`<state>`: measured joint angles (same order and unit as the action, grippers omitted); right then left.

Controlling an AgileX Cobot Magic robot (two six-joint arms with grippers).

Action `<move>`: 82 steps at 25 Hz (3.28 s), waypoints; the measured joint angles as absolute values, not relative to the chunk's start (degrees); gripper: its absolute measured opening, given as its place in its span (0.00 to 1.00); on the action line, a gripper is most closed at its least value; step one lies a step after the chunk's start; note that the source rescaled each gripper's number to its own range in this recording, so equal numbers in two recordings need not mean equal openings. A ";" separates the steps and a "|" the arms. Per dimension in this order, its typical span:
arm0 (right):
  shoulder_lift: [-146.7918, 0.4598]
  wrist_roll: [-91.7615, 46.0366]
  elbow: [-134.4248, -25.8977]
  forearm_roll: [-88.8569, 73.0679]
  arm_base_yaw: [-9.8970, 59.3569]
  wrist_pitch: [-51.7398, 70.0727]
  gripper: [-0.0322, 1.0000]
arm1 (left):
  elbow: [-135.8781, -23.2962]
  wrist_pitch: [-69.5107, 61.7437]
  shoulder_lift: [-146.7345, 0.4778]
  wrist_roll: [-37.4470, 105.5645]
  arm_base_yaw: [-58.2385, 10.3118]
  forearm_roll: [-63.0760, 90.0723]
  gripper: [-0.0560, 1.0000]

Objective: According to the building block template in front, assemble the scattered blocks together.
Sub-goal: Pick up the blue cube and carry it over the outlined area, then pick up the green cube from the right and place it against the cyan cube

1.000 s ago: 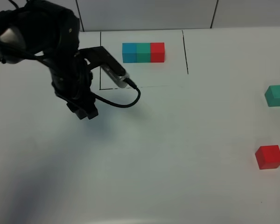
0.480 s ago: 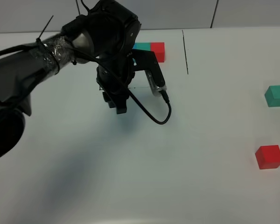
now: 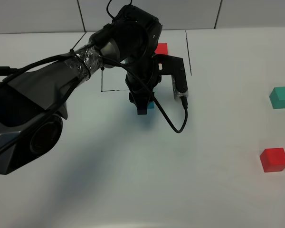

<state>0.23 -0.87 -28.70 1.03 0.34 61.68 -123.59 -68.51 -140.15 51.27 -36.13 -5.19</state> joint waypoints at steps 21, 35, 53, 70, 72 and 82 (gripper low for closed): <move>0.23 -0.86 -28.70 1.03 0.34 61.68 0.84 | -124.29 -66.94 -144.07 52.96 -36.13 -4.03 0.05; 0.23 -0.92 -28.70 1.03 0.34 61.68 0.84 | -124.31 -66.08 -144.07 52.91 -36.13 -4.03 0.05; 0.23 -0.85 -28.70 1.03 0.34 61.68 0.84 | -124.31 -66.92 -141.43 49.78 -36.13 -1.01 0.50; 0.23 -0.91 -28.70 1.03 0.34 61.68 0.84 | -122.21 -66.75 -131.00 26.70 -28.87 -0.33 0.65; 0.23 -0.91 -28.70 1.03 0.34 61.68 0.84 | -119.92 -67.09 -129.18 25.46 -26.86 -0.37 0.65; 0.23 -0.87 -28.70 1.03 0.34 61.68 0.84 | -97.32 -58.95 -113.52 19.12 -12.21 3.48 0.65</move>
<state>0.23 -0.87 -28.70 1.03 0.34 61.68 -97.32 -58.95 -113.52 19.12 -12.21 3.48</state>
